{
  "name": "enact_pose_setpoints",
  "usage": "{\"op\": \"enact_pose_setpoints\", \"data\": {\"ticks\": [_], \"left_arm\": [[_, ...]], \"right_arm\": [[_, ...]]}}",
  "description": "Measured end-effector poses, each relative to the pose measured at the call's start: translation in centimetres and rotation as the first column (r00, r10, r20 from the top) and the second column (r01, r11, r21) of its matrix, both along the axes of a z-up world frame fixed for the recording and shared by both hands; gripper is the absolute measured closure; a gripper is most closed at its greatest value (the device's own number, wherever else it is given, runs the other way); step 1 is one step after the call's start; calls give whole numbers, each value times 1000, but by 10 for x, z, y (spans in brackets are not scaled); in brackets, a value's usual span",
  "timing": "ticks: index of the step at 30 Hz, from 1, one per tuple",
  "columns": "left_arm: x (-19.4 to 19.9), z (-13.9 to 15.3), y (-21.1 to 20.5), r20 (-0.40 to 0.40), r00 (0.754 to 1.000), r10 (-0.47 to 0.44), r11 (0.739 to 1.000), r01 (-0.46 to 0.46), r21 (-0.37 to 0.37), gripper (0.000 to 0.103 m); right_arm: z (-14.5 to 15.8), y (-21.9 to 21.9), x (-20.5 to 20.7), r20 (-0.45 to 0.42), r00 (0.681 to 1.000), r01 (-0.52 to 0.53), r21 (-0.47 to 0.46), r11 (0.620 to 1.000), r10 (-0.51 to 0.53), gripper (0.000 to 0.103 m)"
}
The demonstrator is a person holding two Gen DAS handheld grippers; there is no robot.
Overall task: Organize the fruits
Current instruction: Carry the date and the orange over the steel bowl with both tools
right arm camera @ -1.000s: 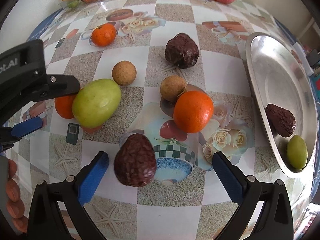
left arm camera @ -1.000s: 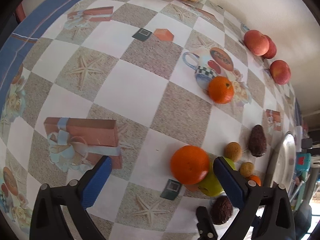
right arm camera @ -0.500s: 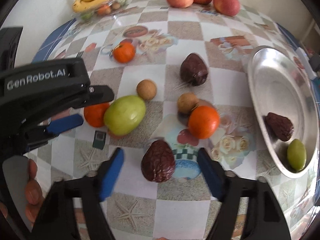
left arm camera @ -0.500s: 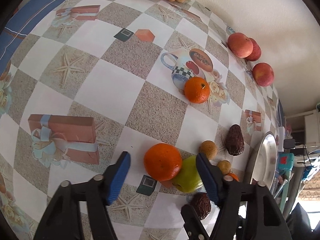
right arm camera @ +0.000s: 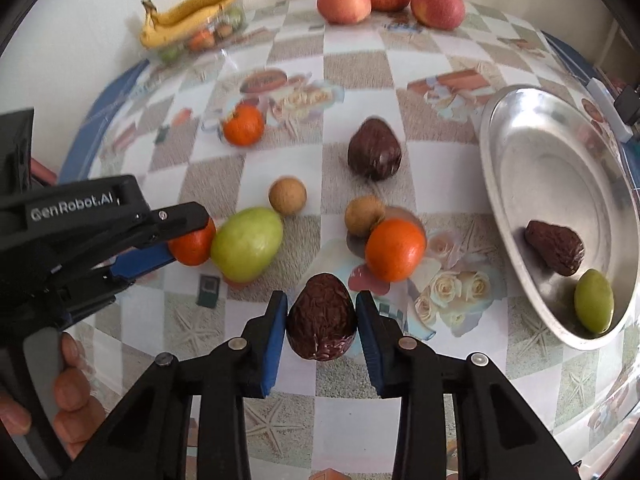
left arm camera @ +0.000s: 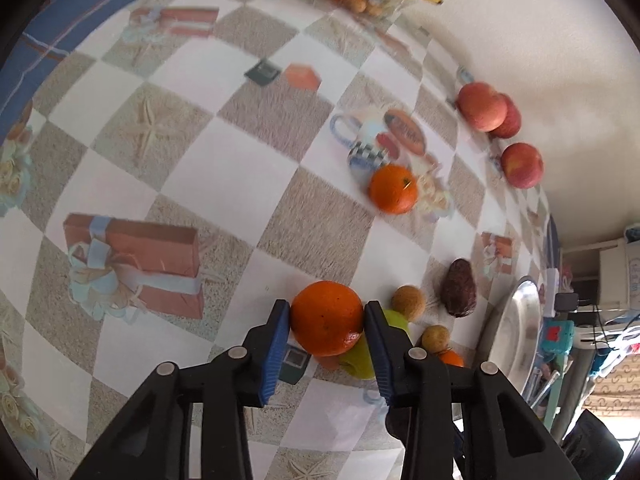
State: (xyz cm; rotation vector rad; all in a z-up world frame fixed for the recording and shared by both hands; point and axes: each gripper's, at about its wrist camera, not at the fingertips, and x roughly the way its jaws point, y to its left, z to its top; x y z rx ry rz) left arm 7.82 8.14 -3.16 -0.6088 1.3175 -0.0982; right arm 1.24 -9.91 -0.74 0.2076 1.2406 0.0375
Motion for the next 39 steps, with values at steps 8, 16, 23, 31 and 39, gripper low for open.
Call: {"op": "enact_pose_setpoints", "data": {"ticks": [8,16,23,31,39], "left_arm": [[-4,32,-6,105,994,-19,1000,18,5,63],[-7,38,-22,118,992,-53,998,51,22,63],[-11,44,-45,137,985,-108,994,102,50,63],[-19,53,-98,173,956,-236,971,224,89,63],[-31,54,-160,212,900,-381,924,363,119,63]], "right_arm": [[24,-16,-5,73,997,32,20,999,-34,66],[29,-35,-2,91,992,88,37,995,-91,66],[31,-67,-3,113,980,162,25,986,-164,66],[33,-124,-7,123,946,296,43,954,-299,66],[31,-181,-14,134,891,436,18,900,-435,66]]}}
